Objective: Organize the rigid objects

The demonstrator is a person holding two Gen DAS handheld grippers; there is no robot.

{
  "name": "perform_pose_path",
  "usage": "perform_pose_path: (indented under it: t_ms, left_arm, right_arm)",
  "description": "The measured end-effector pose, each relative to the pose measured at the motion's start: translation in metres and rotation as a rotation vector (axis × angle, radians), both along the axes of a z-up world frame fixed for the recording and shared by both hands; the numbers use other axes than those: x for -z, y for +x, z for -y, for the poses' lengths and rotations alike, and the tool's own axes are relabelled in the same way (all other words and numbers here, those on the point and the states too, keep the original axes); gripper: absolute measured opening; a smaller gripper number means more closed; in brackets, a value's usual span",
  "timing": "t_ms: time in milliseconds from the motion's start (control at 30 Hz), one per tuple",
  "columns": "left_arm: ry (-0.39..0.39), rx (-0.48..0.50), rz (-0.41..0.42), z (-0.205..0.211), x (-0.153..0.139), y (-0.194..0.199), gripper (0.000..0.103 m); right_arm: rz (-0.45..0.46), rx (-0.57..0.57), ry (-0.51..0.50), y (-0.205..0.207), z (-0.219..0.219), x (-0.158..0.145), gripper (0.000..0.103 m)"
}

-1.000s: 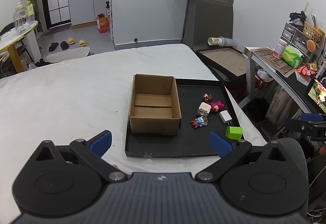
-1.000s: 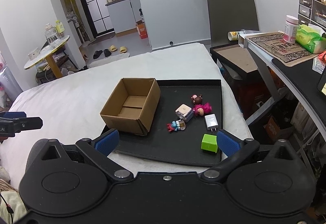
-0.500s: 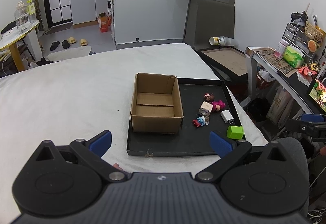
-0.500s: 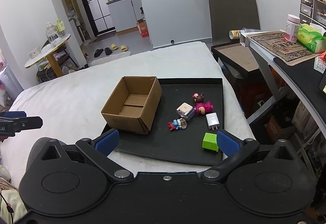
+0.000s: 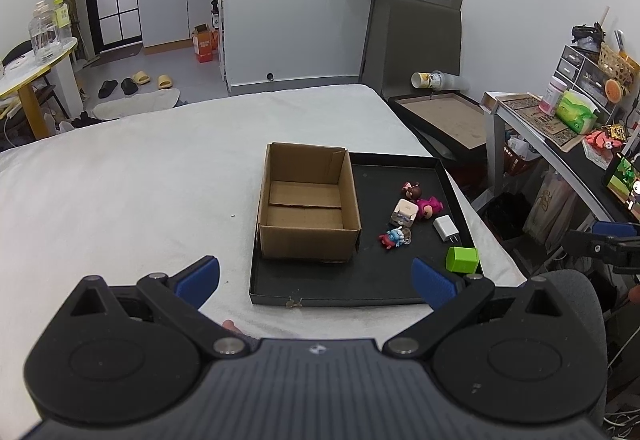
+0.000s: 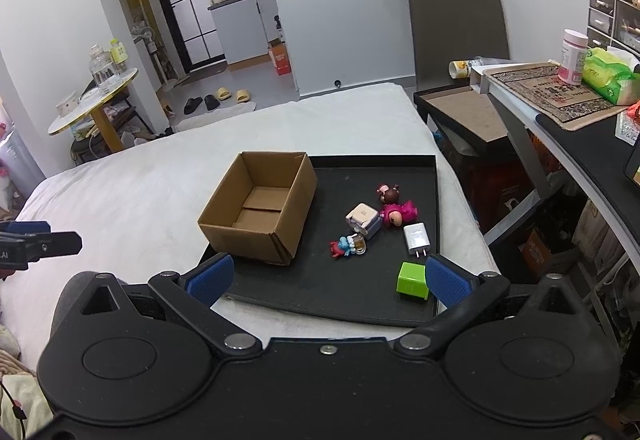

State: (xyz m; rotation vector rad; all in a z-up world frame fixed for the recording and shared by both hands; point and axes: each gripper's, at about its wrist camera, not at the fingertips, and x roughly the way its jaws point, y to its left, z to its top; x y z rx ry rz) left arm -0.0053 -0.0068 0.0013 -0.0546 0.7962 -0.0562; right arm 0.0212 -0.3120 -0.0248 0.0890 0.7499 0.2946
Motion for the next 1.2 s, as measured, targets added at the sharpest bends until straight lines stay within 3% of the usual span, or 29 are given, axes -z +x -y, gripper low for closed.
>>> perform_pose_path:
  t_ms: [767, 1200]
  left_arm:
    - [-0.009, -0.046, -0.044, -0.016, 0.015, 0.025, 0.102]
    - [-0.007, -0.087, -0.084, -0.027, 0.034, 0.063, 0.102]
  right_arm:
    - [-0.056, 0.034, 0.023, 0.020, 0.003, 0.018, 0.103]
    - [-0.146, 0.069, 0.012, 0.058, 0.008, 0.051, 0.101]
